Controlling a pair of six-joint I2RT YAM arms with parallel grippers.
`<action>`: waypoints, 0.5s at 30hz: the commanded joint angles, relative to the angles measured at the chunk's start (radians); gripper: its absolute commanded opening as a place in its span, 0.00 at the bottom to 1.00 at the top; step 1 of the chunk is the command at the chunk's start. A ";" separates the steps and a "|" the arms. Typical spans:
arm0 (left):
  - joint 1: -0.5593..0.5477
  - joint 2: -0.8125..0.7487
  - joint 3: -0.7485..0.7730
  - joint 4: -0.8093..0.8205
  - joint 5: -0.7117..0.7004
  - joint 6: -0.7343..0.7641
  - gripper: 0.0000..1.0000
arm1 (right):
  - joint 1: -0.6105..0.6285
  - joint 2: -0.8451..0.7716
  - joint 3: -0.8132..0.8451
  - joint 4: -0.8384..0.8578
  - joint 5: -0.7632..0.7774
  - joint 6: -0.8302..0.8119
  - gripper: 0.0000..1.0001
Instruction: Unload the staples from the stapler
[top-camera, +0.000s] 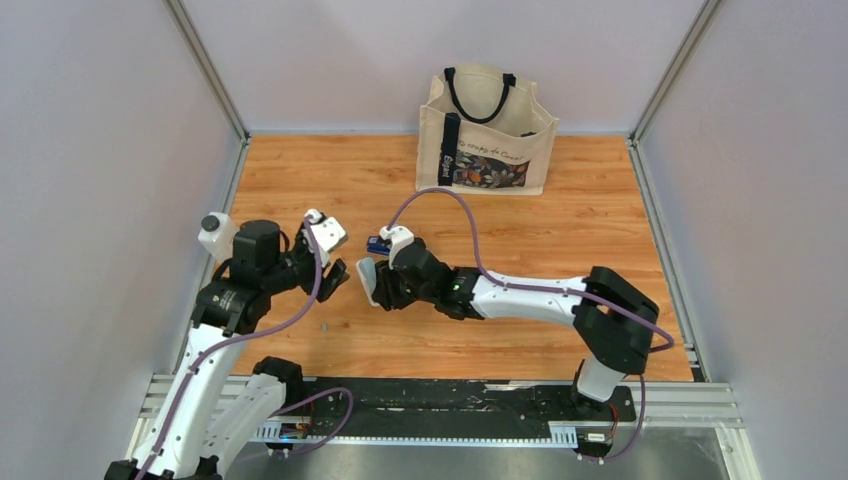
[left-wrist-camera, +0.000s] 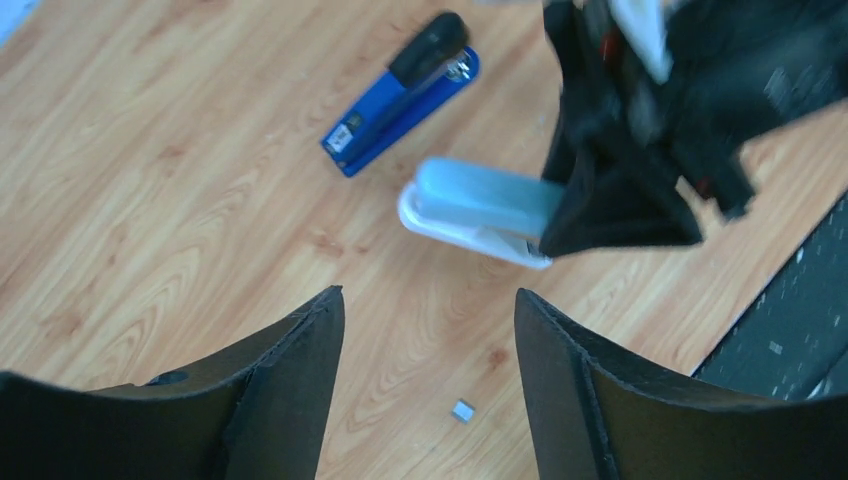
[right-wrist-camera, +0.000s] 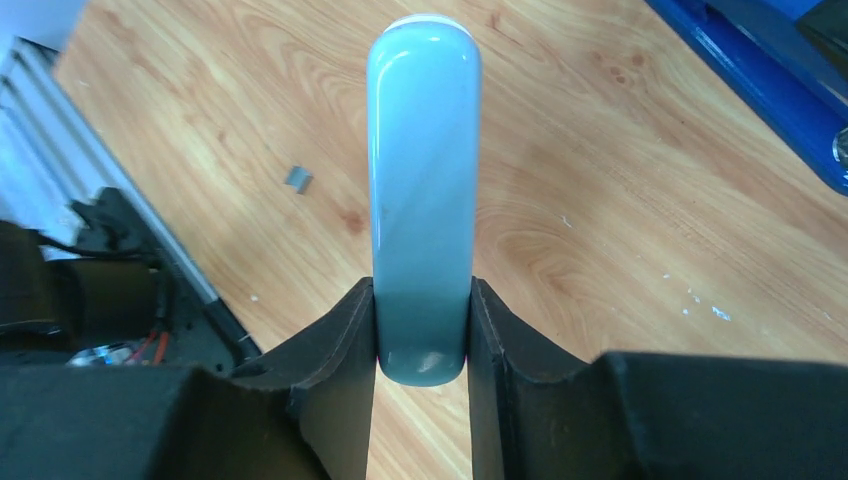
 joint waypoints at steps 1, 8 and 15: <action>0.077 0.035 0.103 -0.024 -0.035 -0.196 0.73 | 0.017 0.111 0.145 -0.092 0.018 -0.065 0.00; 0.138 0.057 0.163 -0.052 -0.184 -0.262 0.77 | 0.032 0.312 0.364 -0.196 0.017 -0.093 0.00; 0.140 0.043 0.181 -0.080 -0.153 -0.293 0.78 | 0.052 0.496 0.619 -0.400 0.057 -0.122 0.00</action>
